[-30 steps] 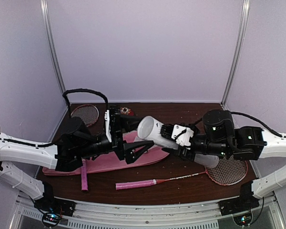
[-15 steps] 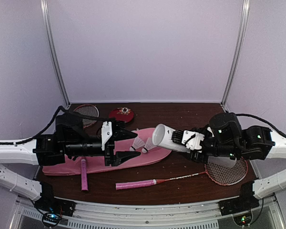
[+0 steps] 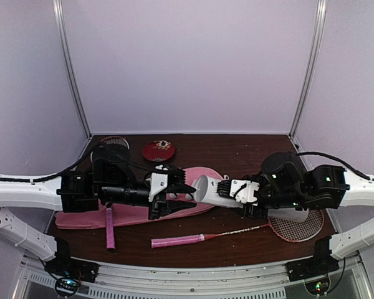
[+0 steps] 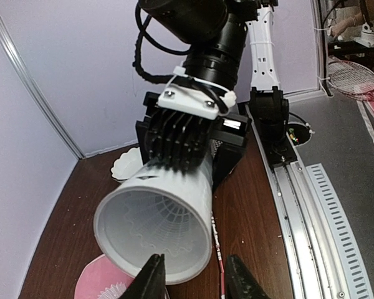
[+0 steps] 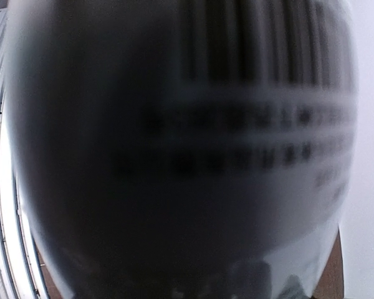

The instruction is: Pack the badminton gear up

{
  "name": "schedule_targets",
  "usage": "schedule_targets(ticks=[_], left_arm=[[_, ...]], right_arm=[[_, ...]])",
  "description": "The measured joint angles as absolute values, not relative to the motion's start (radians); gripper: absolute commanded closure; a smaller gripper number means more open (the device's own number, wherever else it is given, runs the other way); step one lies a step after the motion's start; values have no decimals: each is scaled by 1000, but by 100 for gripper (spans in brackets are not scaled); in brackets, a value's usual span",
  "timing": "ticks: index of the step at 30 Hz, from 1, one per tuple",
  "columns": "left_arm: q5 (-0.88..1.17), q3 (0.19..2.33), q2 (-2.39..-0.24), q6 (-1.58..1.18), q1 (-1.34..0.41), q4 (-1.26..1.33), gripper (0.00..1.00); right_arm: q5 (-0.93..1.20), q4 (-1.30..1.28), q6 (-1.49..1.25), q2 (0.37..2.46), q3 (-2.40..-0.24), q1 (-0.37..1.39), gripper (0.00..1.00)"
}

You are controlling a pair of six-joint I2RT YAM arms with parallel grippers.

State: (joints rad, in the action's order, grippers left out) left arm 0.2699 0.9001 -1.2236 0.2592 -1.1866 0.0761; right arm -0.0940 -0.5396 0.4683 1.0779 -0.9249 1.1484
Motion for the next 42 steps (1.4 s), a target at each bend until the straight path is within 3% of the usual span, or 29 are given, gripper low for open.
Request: schedule_targets(ticks=[6,17,25,33,42], left_arm=[[308,928,-1263,265,-1187,73,74],[352,945,-1288,264,-1187,72,98],[355,945,-1291,258,-1187,64,89],[355,956,-1315,256,-1187,50,100],[354,955,-1298,257,-1188,51,100]], right_arm=[[-83,-546,465,1077,-925,1148,57],[-83,-554,464,1076,-925,1148,59],[-83,-558,464,1076,-925,1148,59],[-83,-572,463,1074,-925,1148,61],[-85,-555,460,1062,-920,1150,66]])
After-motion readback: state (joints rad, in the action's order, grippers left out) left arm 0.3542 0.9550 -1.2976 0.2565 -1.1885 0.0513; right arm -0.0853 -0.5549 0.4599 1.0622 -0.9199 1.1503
